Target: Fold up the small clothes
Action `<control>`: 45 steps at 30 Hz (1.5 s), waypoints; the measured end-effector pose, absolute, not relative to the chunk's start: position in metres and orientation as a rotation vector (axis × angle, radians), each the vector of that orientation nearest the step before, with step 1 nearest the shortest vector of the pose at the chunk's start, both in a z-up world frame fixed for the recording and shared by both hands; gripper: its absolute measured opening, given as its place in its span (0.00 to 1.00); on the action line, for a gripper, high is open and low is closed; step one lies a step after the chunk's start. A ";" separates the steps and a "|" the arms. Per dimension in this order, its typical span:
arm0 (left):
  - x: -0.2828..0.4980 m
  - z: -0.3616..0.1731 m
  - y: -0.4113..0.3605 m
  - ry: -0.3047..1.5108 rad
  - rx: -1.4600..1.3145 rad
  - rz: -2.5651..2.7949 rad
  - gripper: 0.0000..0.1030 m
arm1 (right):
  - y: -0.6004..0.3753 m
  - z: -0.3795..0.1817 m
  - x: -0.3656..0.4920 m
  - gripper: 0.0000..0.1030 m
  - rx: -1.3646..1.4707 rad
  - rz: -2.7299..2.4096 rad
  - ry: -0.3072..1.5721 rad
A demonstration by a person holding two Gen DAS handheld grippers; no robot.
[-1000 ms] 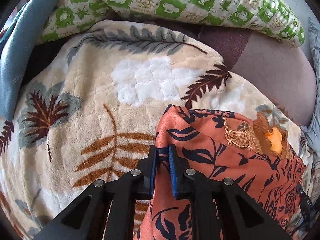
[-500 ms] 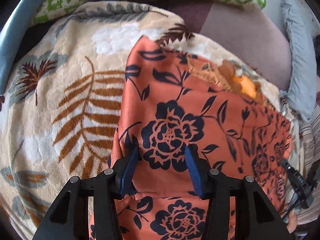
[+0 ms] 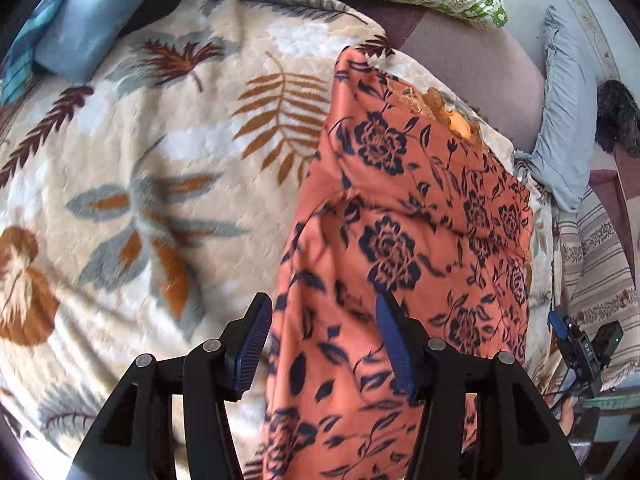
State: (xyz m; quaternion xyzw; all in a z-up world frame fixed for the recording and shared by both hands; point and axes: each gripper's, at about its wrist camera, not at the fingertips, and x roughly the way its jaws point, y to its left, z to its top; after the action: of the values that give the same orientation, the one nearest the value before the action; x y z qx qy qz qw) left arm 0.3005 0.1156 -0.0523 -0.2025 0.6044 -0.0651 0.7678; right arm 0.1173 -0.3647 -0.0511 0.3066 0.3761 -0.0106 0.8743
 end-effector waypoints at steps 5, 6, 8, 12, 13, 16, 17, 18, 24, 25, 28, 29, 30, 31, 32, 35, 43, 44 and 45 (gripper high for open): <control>0.224 -0.050 0.133 1.357 -0.406 -0.154 0.57 | -0.371 -0.070 0.045 0.51 0.641 -0.080 0.853; 0.214 -0.055 0.132 1.381 -0.397 -0.162 0.57 | -0.372 -0.076 0.033 0.51 0.648 -0.084 0.864; 0.195 -0.070 0.130 1.421 -0.392 -0.172 0.57 | -0.372 -0.087 0.013 0.51 0.657 -0.101 0.884; 0.175 -0.079 0.129 1.386 -0.411 -0.151 0.58 | -0.368 -0.110 -0.010 0.51 0.668 -0.098 0.932; 0.173 -0.077 0.127 1.386 -0.420 -0.162 0.60 | -0.364 -0.115 -0.012 0.51 0.670 -0.066 0.945; 0.163 -0.075 0.118 1.418 -0.476 -0.234 0.57 | -0.342 -0.119 -0.018 0.14 0.600 -0.006 0.962; 0.158 -0.073 0.114 1.416 -0.467 -0.243 0.55 | -0.335 -0.115 -0.024 0.07 0.601 0.033 0.934; 0.157 -0.071 0.111 1.409 -0.437 -0.239 0.54 | -0.330 -0.108 -0.031 0.07 0.596 0.054 0.892; 0.139 -0.079 0.109 1.414 -0.270 -0.118 0.41 | -0.346 -0.121 -0.044 0.05 0.602 -0.047 0.917; 0.135 -0.076 0.113 1.401 -0.289 -0.126 0.40 | -0.352 -0.125 -0.046 0.05 0.647 -0.033 0.916; 0.131 -0.070 0.124 1.387 -0.392 -0.193 0.40 | -0.356 -0.122 -0.051 0.11 0.699 0.000 0.884; 0.131 -0.071 0.129 1.395 -0.426 -0.216 0.42 | -0.355 -0.120 -0.051 0.11 0.711 0.023 0.879; 0.128 -0.072 0.133 1.400 -0.457 -0.244 0.43 | -0.355 -0.119 -0.052 0.16 0.715 0.028 0.879; 0.127 -0.075 0.135 1.406 -0.480 -0.272 0.44 | -0.354 -0.119 -0.052 0.20 0.714 0.029 0.882; 0.127 -0.078 0.137 1.411 -0.490 -0.289 0.47 | -0.354 -0.119 -0.052 0.30 0.712 0.031 0.884; 0.123 -0.079 0.137 1.398 -0.461 -0.314 0.56 | -0.356 -0.123 -0.051 0.34 0.721 0.029 0.898; 0.127 -0.088 0.107 1.370 -0.348 -0.331 0.70 | -0.339 -0.125 -0.043 0.35 0.619 0.127 0.929; 0.126 -0.088 0.106 1.366 -0.336 -0.329 0.70 | -0.339 -0.125 -0.041 0.34 0.607 0.117 0.937; 0.125 -0.088 0.100 1.364 -0.323 -0.329 0.69 | -0.341 -0.125 -0.041 0.32 0.608 0.114 0.944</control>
State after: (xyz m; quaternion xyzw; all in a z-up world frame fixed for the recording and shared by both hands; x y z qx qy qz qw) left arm 0.1246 0.1001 -0.0879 -0.1477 0.6247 -0.1506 0.7519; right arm -0.0407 -0.3406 -0.1251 0.2879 0.4474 0.0540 0.8450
